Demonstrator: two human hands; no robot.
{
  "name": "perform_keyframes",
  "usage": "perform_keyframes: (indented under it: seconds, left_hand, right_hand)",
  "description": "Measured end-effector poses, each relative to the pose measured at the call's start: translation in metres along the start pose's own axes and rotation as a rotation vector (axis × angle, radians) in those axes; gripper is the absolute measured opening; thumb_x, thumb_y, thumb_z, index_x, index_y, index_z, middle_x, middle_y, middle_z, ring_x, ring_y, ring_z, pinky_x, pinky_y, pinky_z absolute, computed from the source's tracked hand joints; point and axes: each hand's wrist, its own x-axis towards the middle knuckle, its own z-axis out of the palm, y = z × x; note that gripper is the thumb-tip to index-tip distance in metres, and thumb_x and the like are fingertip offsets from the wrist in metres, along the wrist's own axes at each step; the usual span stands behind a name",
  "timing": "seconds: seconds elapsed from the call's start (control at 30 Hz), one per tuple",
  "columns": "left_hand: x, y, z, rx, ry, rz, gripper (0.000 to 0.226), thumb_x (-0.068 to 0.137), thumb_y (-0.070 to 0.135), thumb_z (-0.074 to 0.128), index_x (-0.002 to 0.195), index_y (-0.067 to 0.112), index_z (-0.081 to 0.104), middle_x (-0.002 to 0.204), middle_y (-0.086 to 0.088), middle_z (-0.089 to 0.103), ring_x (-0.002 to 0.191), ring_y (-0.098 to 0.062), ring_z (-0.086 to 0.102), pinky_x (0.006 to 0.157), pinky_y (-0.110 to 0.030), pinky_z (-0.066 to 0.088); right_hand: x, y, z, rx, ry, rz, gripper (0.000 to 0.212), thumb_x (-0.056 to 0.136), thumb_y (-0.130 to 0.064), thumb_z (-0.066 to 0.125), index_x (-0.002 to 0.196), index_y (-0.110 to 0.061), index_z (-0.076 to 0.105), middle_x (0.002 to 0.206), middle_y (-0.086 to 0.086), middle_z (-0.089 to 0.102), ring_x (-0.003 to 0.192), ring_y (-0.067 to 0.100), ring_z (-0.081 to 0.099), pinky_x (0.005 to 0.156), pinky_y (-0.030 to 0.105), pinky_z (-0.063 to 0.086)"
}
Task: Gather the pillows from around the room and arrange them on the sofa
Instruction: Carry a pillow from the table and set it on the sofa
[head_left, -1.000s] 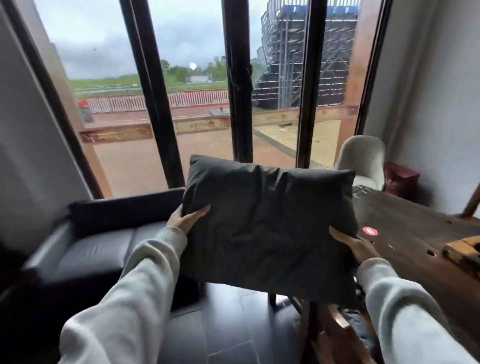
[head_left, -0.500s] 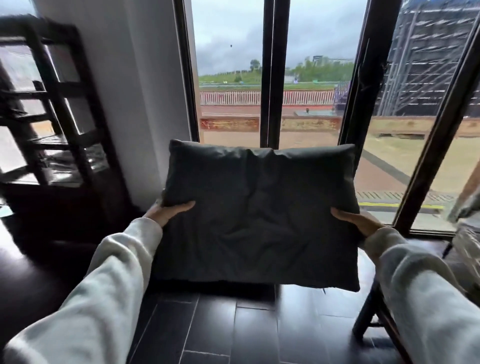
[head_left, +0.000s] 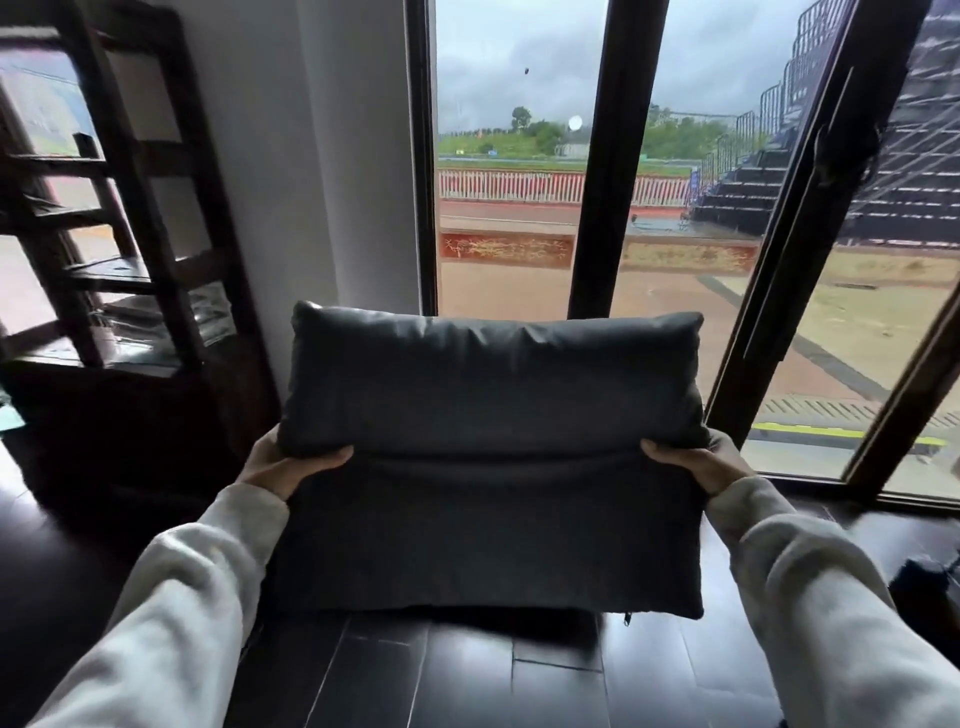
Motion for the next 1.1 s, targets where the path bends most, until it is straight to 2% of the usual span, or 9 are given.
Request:
perform_keyframes:
  seconds: [0.23, 0.4, 0.53, 0.6, 0.67, 0.83, 0.9, 1.0, 1.1]
  left_hand:
    - [0.122, -0.029, 0.013, -0.031, 0.044, -0.099, 0.066, 0.033, 0.043, 0.102, 0.094, 0.031, 0.082, 0.092, 0.000, 0.082, 0.084, -0.017, 0.078, 0.081, -0.033, 0.056]
    - [0.216, -0.015, 0.030, -0.065, 0.182, -0.136, 0.038, 0.065, 0.048, 0.083, 0.093, 0.025, 0.071, 0.072, 0.010, 0.078, 0.065, -0.007, 0.075, 0.059, -0.015, 0.055]
    - [0.274, -0.014, 0.035, 0.009, 0.271, -0.103, 0.032, 0.077, 0.033, 0.087, 0.103, 0.021, 0.074, 0.104, -0.003, 0.078, 0.101, -0.023, 0.072, 0.100, -0.036, 0.053]
    - [0.301, -0.018, 0.035, 0.035, 0.306, -0.069, 0.026, 0.081, 0.028, 0.086, 0.103, 0.023, 0.073, 0.102, 0.006, 0.076, 0.102, -0.016, 0.070, 0.091, -0.021, 0.052]
    - [0.333, -0.022, 0.034, 0.059, 0.317, -0.042, 0.027, 0.081, 0.028, 0.085, 0.104, 0.025, 0.071, 0.103, 0.011, 0.073, 0.104, -0.012, 0.068, 0.082, -0.011, 0.048]
    - [0.437, -0.036, 0.029, 0.109, 0.364, -0.060, 0.081, 0.077, 0.068, 0.073, 0.140, 0.017, 0.061, 0.129, 0.004, 0.062, 0.135, -0.022, 0.052, 0.107, -0.023, 0.030]
    - [0.483, -0.039, 0.027, 0.089, 0.384, -0.056, 0.096, 0.058, 0.085, 0.073, 0.129, 0.020, 0.068, 0.120, 0.013, 0.065, 0.126, -0.016, 0.057, 0.104, -0.022, 0.031]
    - [0.560, -0.049, 0.015, 0.070, 0.438, -0.089, 0.082, 0.036, 0.090, 0.077, 0.086, 0.026, 0.071, 0.079, 0.030, 0.072, 0.085, 0.008, 0.064, 0.080, -0.009, 0.042]
    - [0.632, -0.050, 0.007, 0.048, 0.380, -0.132, 0.068, 0.045, 0.079, 0.083, 0.084, 0.026, 0.069, 0.083, 0.021, 0.073, 0.078, 0.005, 0.064, 0.068, -0.012, 0.043]
  right_hand:
    - [0.150, 0.017, 0.037, -0.032, -0.136, 0.050, 0.042, 0.059, -0.021, 0.093, 0.097, -0.007, 0.083, 0.102, 0.020, 0.079, 0.091, 0.035, 0.078, 0.073, 0.035, 0.063]
    - [0.276, 0.017, 0.075, -0.023, -0.160, 0.013, 0.053, 0.071, -0.037, 0.080, 0.112, -0.004, 0.073, 0.093, 0.006, 0.081, 0.081, 0.019, 0.078, 0.068, 0.028, 0.062]
    - [0.359, 0.017, 0.112, -0.072, -0.180, 0.012, 0.032, 0.062, -0.037, 0.091, 0.088, -0.019, 0.084, 0.089, 0.003, 0.081, 0.077, 0.015, 0.078, 0.065, 0.025, 0.061]
    - [0.393, 0.023, 0.131, -0.060, -0.181, -0.002, 0.031, 0.056, -0.035, 0.093, 0.083, -0.021, 0.084, 0.086, 0.003, 0.081, 0.073, 0.014, 0.077, 0.059, 0.021, 0.058]
    - [0.424, 0.033, 0.146, -0.052, -0.166, -0.001, 0.039, 0.053, -0.034, 0.094, 0.085, -0.015, 0.082, 0.086, 0.005, 0.081, 0.072, 0.015, 0.077, 0.058, 0.022, 0.058]
    - [0.498, 0.049, 0.188, -0.083, -0.160, 0.014, 0.086, 0.048, -0.055, 0.096, 0.116, -0.008, 0.073, 0.099, 0.003, 0.081, 0.086, 0.018, 0.078, 0.070, 0.026, 0.060]
    - [0.531, 0.050, 0.209, -0.100, -0.103, 0.015, 0.089, 0.043, -0.070, 0.094, 0.110, -0.015, 0.077, 0.098, -0.002, 0.081, 0.087, 0.014, 0.078, 0.074, 0.027, 0.059]
    - [0.586, 0.056, 0.243, -0.060, 0.013, 0.020, 0.067, 0.039, -0.068, 0.096, 0.089, -0.025, 0.085, 0.091, -0.002, 0.082, 0.082, 0.014, 0.078, 0.065, 0.023, 0.060]
    - [0.637, 0.061, 0.276, -0.073, 0.114, 0.013, 0.063, 0.034, -0.065, 0.098, 0.085, -0.030, 0.085, 0.091, 0.000, 0.082, 0.087, 0.018, 0.078, 0.077, 0.030, 0.061]
